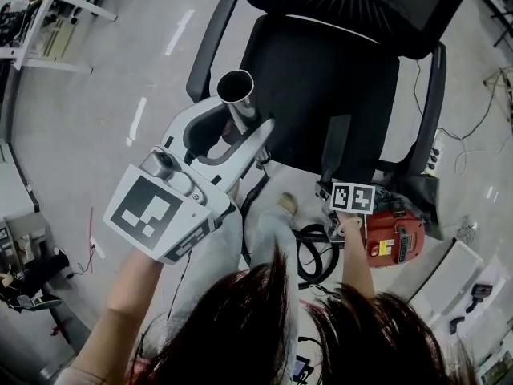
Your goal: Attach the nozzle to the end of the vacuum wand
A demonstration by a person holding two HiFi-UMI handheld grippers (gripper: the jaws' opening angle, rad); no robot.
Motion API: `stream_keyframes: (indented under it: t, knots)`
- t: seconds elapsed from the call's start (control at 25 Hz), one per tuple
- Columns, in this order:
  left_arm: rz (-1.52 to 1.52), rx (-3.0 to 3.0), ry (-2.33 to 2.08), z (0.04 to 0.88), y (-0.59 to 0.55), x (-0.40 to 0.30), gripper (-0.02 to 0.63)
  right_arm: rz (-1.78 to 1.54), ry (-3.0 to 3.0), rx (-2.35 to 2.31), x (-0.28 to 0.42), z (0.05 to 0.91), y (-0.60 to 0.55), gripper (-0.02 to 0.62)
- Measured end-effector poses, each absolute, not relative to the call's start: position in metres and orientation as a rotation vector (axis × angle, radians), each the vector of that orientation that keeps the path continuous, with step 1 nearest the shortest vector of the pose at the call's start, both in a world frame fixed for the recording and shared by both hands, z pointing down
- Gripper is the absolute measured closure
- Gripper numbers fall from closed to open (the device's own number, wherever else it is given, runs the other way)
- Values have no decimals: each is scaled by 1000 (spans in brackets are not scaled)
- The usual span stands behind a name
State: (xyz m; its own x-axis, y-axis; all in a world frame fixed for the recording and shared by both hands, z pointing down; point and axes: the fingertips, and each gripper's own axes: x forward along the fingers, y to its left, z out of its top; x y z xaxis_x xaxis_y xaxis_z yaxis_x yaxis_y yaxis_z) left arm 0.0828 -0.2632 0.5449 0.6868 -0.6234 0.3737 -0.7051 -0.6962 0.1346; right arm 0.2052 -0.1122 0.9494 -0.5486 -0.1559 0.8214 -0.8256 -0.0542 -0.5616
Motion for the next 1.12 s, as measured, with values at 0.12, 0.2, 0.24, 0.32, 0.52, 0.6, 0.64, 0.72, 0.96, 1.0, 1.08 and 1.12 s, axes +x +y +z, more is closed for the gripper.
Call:
stream_keyframes:
  t: [0.12, 0.2, 0.24, 0.32, 0.52, 0.6, 0.64, 0.72, 0.96, 1.0, 1.08, 1.12]
  knots:
    - [448, 2633, -1051, 545, -263, 82, 449, 1690, -1708, 1076, 203, 942, -112, 420]
    - [451, 2635, -1043, 544, -261, 82, 449, 1713, -1713, 1097, 203, 937, -111, 420]
    - [451, 2635, -1039, 544, -259, 81, 449, 1723, -1715, 1110, 202, 934, -109, 420]
    - [452, 2637, -1030, 542, -257, 78, 449, 1745, -1719, 1138, 200, 926, -107, 420]
    - [458, 2644, -1001, 536, -249, 74, 449, 1766, -1724, 1187, 193, 907, -100, 420]
    - [450, 2651, -992, 532, -246, 73, 449, 1766, -1725, 1198, 191, 900, -97, 420]
    - [447, 2654, -988, 531, -244, 73, 449, 1766, -1726, 1205, 190, 897, -96, 420]
    - [455, 2656, -972, 531, -240, 72, 449, 1768, -1729, 1221, 188, 890, -94, 420]
    - [461, 2674, -931, 525, -230, 71, 449, 1761, -1735, 1280, 186, 868, -86, 422]
    - [460, 2677, -924, 524, -228, 70, 449, 1750, -1735, 1285, 185, 867, -85, 423]
    - [462, 2682, -911, 523, -224, 68, 449, 1741, -1736, 1292, 182, 867, -83, 425]
    - [462, 2683, -904, 522, -222, 67, 449, 1748, -1737, 1299, 180, 867, -83, 425]
